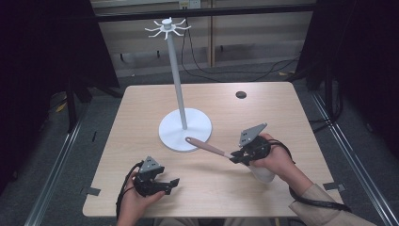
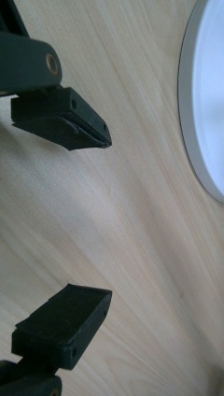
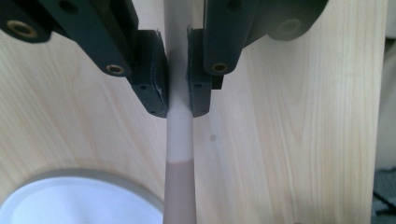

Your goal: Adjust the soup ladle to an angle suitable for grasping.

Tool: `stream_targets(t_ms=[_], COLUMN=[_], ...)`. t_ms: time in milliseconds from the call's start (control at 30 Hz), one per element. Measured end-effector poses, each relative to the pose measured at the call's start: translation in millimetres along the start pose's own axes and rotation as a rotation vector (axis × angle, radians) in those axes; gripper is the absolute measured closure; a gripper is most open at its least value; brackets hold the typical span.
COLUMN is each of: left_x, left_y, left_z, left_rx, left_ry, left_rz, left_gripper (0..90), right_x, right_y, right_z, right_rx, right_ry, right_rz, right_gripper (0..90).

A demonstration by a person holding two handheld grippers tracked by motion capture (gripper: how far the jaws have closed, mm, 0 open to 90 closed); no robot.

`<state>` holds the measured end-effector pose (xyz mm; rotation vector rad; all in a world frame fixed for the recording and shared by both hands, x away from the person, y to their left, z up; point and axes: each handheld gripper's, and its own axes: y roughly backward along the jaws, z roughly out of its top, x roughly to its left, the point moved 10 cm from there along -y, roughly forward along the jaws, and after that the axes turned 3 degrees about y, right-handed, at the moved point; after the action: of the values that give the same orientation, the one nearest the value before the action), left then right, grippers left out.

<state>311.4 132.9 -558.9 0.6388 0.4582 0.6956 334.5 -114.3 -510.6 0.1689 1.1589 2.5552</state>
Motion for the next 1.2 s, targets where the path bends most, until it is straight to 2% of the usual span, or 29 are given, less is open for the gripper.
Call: stream_targets(t_ms=[67, 133, 267, 367, 467, 533, 733, 900, 1033, 1200], left_x=[-0.3, -0.7, -0.6, -0.5, -0.9, -0.8, -1.2, -1.4, -0.9, -2.0], left_y=[-1.0, -1.6, -1.7, -1.9, -2.7, -2.8, -3.4, -3.5, -3.5, -4.0], left_z=[0.1, 0.0, -0.5, -0.9, -1.0, -1.2, -0.9, -1.0, -1.4, 0.0], left_rx=[-0.004, -0.006, 0.001, 0.005, 0.003, 0.004, 0.003, 0.007, 0.012, 0.001], left_ry=[0.005, 0.011, 0.004, 0.001, 0.003, 0.003, 0.004, 0.003, -0.007, 0.004], left_rz=[-0.001, -0.001, -0.003, -0.006, -0.006, -0.005, -0.009, -0.008, -0.007, -0.009], left_gripper=[22.0, 22.0, 22.0, 22.0, 22.0, 22.0, 22.0, 22.0, 22.0, 22.0], right_x=[-1.1, -5.7, -8.8, -12.6, -16.5, -16.9, -21.1, -26.3, -28.6, -32.4], right_y=[0.8, 4.1, 5.6, 7.8, 10.0, 10.4, 14.7, 19.9, 24.1, 29.2], right_z=[1.5, 6.7, 12.0, 17.7, 21.9, 22.8, 30.2, 35.3, 39.0, 43.3], right_rx=[-0.013, -0.053, -0.093, -0.141, -0.169, -0.175, -0.242, -0.285, -0.308, -0.325], right_ry=[-0.008, -0.05, -0.074, -0.114, -0.126, -0.129, -0.162, -0.174, -0.19, -0.195], right_rz=[-0.004, -0.025, -0.031, -0.042, -0.065, -0.065, -0.083, -0.117, -0.126, -0.155], right_gripper=[79.4, 79.3, 79.3, 79.2, 79.2, 79.2, 79.1, 78.9, 78.9, 79.2])
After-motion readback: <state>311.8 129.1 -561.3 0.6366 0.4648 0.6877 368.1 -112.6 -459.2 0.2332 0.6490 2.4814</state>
